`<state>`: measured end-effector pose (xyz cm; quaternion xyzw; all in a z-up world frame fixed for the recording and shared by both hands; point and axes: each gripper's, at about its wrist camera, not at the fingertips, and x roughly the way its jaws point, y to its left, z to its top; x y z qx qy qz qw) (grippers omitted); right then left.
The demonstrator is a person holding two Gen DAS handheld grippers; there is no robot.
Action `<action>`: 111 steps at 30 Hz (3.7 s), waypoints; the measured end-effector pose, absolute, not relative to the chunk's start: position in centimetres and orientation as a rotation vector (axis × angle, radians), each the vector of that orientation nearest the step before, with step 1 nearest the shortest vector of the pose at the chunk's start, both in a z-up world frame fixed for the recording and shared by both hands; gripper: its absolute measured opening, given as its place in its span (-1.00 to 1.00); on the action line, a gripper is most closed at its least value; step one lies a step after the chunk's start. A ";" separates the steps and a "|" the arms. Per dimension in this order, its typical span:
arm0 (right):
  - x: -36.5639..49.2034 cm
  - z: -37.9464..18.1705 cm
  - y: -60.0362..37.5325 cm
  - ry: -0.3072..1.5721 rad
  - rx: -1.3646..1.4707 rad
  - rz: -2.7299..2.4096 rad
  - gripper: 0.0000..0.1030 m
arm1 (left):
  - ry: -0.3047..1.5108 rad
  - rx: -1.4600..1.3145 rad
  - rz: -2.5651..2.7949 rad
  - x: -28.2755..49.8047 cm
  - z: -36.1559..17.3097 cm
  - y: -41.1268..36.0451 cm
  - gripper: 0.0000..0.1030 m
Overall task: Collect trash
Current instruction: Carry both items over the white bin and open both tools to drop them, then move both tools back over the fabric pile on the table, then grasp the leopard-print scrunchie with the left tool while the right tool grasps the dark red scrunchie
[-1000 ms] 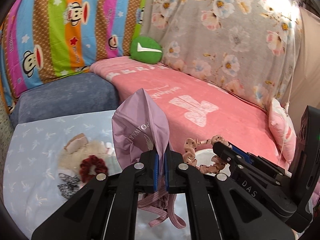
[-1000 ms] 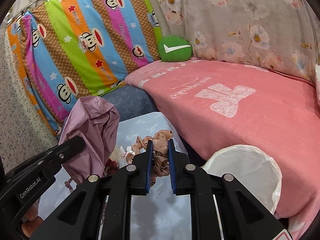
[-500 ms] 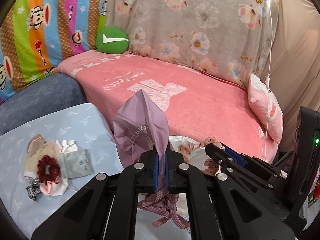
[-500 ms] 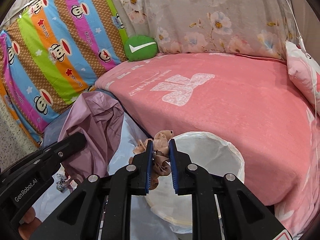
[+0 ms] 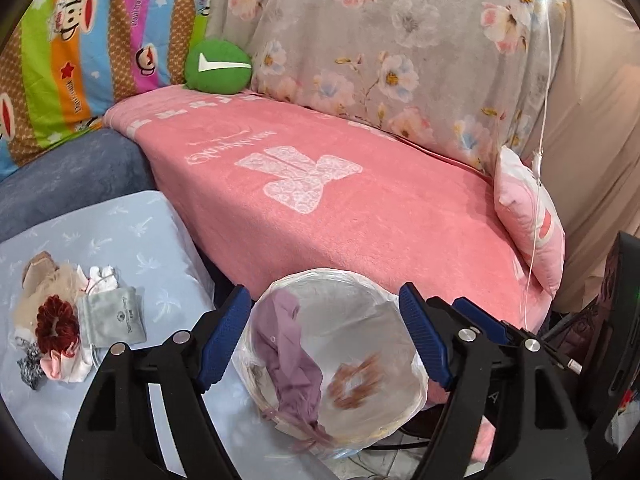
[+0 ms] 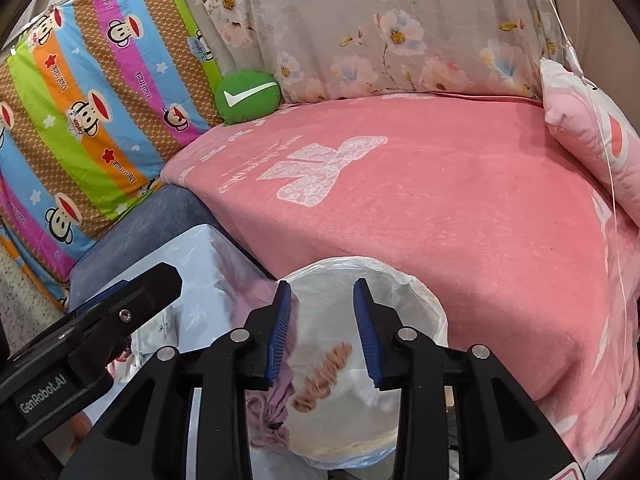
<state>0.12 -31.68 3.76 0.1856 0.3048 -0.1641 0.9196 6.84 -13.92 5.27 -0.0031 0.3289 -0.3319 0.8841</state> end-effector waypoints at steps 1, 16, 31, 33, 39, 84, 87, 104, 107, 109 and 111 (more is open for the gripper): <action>0.2 3.8 -31.7 0.626 0.381 -0.339 -0.29 | 0.682 0.003 -0.683 6.9 5.4 -14.2 0.42; 0.3 3.9 -29.1 0.627 0.345 -0.312 -0.10 | 0.668 0.005 -0.611 7.3 5.1 -11.7 0.42; 1.1 3.2 -25.2 0.661 0.312 -0.261 -0.09 | 0.662 -0.006 -0.524 7.4 4.5 -7.8 0.42; 1.3 3.1 -24.6 0.665 0.306 -0.251 -0.09 | 0.667 -0.011 -0.511 7.5 4.3 -7.2 0.42; 2.0 2.9 -22.5 0.678 0.282 -0.222 -0.03 | 0.687 -0.032 -0.442 8.3 3.6 -4.3 0.54; 16.7 -3.6 -1.2 0.877 0.108 0.029 0.01 | 0.939 -0.223 -0.080 15.6 -8.3 17.1 0.55; 17.6 -4.3 -0.6 0.887 0.107 0.026 0.01 | 0.954 -0.238 -0.082 16.0 -8.8 17.2 0.52; 20.1 -8.9 1.2 0.986 0.132 0.054 -0.52 | 0.983 -0.260 -0.175 16.5 -9.6 16.6 -0.39; 20.1 -9.0 1.3 0.987 0.140 0.062 -0.66 | 0.986 -0.269 -0.186 16.4 -9.6 16.6 -0.58; 20.0 -8.6 1.3 0.978 0.140 0.065 -0.72 | 0.987 -0.280 -0.186 16.3 -9.6 16.6 -0.64; 19.6 -7.9 1.2 0.960 0.144 0.069 -0.74 | 0.988 -0.289 -0.186 16.2 -9.4 16.7 -0.71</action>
